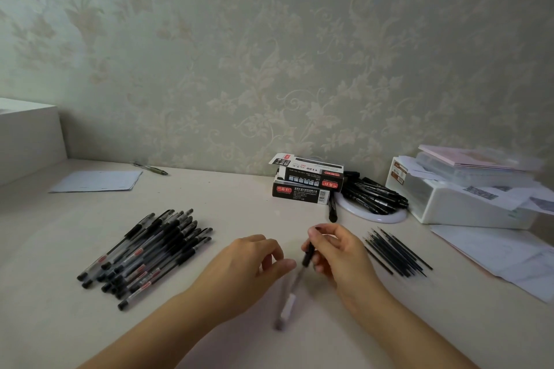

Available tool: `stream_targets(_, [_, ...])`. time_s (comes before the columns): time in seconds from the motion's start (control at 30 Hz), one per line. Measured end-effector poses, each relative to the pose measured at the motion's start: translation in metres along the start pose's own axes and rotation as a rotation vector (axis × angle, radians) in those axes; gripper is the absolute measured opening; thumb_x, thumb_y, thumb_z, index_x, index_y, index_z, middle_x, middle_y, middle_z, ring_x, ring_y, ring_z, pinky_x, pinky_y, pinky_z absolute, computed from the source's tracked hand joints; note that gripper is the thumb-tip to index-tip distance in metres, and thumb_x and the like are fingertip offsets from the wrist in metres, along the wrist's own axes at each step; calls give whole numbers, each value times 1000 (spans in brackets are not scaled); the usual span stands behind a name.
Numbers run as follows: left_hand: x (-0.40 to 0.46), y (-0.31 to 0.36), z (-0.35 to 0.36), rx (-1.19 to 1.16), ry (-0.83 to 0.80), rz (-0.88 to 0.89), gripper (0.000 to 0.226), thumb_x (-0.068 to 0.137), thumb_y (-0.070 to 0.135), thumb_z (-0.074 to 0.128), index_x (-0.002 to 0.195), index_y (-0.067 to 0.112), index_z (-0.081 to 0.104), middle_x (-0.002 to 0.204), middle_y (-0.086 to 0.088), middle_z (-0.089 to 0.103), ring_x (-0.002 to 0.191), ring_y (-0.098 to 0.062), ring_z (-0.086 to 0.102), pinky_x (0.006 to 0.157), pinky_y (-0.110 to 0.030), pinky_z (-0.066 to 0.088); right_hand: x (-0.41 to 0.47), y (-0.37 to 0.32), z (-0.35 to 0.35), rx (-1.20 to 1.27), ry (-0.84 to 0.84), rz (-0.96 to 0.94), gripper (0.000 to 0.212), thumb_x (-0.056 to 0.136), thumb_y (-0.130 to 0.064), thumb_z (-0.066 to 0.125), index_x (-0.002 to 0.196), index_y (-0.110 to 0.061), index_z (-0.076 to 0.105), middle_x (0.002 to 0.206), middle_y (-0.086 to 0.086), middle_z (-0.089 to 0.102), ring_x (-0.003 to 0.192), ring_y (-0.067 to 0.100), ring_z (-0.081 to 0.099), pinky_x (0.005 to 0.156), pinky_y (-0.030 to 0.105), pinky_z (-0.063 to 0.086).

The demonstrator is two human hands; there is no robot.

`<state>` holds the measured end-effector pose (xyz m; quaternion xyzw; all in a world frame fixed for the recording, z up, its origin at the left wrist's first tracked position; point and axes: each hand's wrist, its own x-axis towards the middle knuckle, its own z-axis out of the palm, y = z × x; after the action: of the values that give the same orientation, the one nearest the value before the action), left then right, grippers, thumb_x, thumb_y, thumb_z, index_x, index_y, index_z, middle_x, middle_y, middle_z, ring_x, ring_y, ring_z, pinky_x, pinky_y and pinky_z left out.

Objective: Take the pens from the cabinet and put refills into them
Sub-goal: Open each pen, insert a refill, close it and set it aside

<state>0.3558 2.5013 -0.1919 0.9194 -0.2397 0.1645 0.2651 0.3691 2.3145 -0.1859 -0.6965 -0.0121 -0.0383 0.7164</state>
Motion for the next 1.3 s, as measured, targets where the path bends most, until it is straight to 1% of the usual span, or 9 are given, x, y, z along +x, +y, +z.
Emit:
stream_targets(0.1, [0, -1, 2, -6, -10, -1, 37, 89, 61, 45, 93, 28, 61, 80, 12, 55, 70, -6, 52, 69, -28, 46, 0, 4, 3, 105, -38, 18, 11, 94, -10, 63, 100, -1, 64, 79, 11, 74, 66, 20, 71, 58, 20, 54])
stream_targets(0.2, [1, -3, 3, 13, -10, 14, 23, 94, 46, 50, 96, 26, 61, 85, 10, 57, 77, -10, 54, 72, -33, 46, -1, 6, 6, 58, -89, 0, 11, 94, -10, 63, 97, -1, 67, 81, 13, 75, 70, 25, 74, 62, 20, 57])
stream_targets(0.4, [3, -7, 6, -11, 14, 14, 10, 95, 29, 47, 99, 28, 56, 90, 11, 55, 78, -10, 53, 72, -32, 45, -2, 5, 11, -252, -165, -90, 13, 96, -18, 60, 90, -8, 67, 61, -1, 67, 51, 6, 54, 51, 16, 43])
stream_targets(0.57, [8, -8, 10, -29, -49, 56, 13, 96, 33, 45, 87, 26, 51, 83, 12, 55, 76, -8, 52, 70, -32, 45, -4, 6, 13, -214, -218, -108, 11, 95, -14, 62, 88, -5, 64, 59, 0, 67, 50, 6, 55, 52, 16, 45])
stream_targets(0.7, [9, -13, 13, 57, -36, 69, 19, 98, 43, 38, 85, 29, 38, 70, 15, 50, 70, -12, 49, 58, -31, 37, -3, 7, 12, -212, -204, -128, 14, 94, -16, 63, 85, -6, 64, 59, 0, 66, 51, 6, 55, 52, 16, 44])
stream_targets(0.97, [3, -8, 13, 159, 57, -11, 35, 90, 67, 30, 92, 36, 46, 55, 10, 47, 55, -14, 43, 46, -27, 28, -4, 7, 7, -167, -244, -154, 15, 95, -16, 62, 82, -9, 65, 58, -3, 60, 53, 4, 52, 53, 13, 41])
stream_targets(1.13, [7, -7, 11, 255, 117, -140, 45, 90, 70, 23, 80, 28, 37, 57, 2, 45, 62, -20, 51, 48, -32, 28, -1, 12, 5, -148, -71, -239, 9, 95, -20, 62, 88, -16, 66, 68, -1, 68, 63, 4, 60, 61, 15, 49])
stream_targets(1.23, [10, -10, 10, 217, 88, -186, 31, 97, 56, 26, 87, 27, 32, 65, 4, 49, 71, -26, 57, 52, -34, 30, 6, 13, -3, -467, 61, -415, 6, 92, -21, 65, 90, -26, 63, 80, -10, 71, 74, 2, 65, 69, 12, 50])
stream_targets(1.3, [10, -10, 10, 200, 73, -162, 23, 99, 48, 29, 90, 27, 29, 76, 6, 53, 71, -27, 53, 53, -34, 30, 8, 15, -6, -685, 25, -460, 11, 90, -19, 67, 91, -28, 62, 84, -13, 69, 79, 0, 63, 71, 11, 48])
